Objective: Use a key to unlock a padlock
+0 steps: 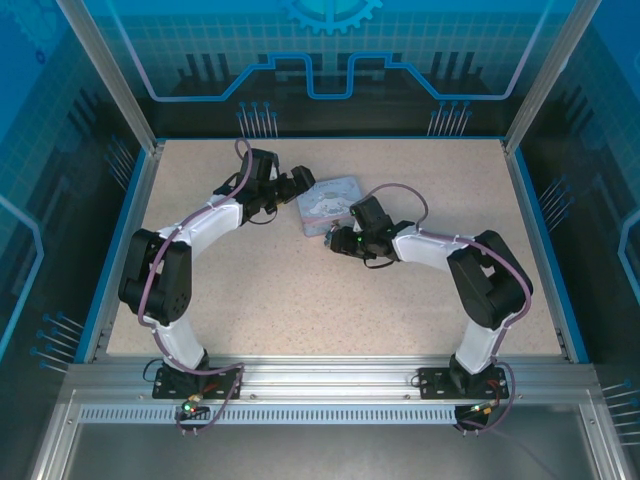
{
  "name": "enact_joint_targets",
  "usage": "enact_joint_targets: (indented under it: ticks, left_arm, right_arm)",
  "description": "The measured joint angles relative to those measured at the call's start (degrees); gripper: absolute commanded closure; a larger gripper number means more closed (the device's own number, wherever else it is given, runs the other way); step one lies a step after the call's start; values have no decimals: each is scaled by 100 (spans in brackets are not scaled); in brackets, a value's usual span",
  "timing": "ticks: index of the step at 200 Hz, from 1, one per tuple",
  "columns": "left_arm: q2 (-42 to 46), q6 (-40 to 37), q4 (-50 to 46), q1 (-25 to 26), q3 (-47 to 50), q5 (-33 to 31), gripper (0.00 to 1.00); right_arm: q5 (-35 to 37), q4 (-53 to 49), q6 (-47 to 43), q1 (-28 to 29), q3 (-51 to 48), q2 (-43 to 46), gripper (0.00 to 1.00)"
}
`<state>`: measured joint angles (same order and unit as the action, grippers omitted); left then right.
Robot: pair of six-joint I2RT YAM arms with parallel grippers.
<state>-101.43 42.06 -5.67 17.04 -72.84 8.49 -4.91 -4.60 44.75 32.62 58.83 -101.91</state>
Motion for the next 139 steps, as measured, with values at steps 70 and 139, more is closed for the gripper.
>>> enact_joint_targets:
  ticks: [70,139]
  left_arm:
    - [0,0,-2,0,0,0,1]
    - [0,0,-4,0,0,0,1]
  right_arm:
    - [-4,640,308,11,35,-590,37]
    - [208,1032,437,131,284,-905,40]
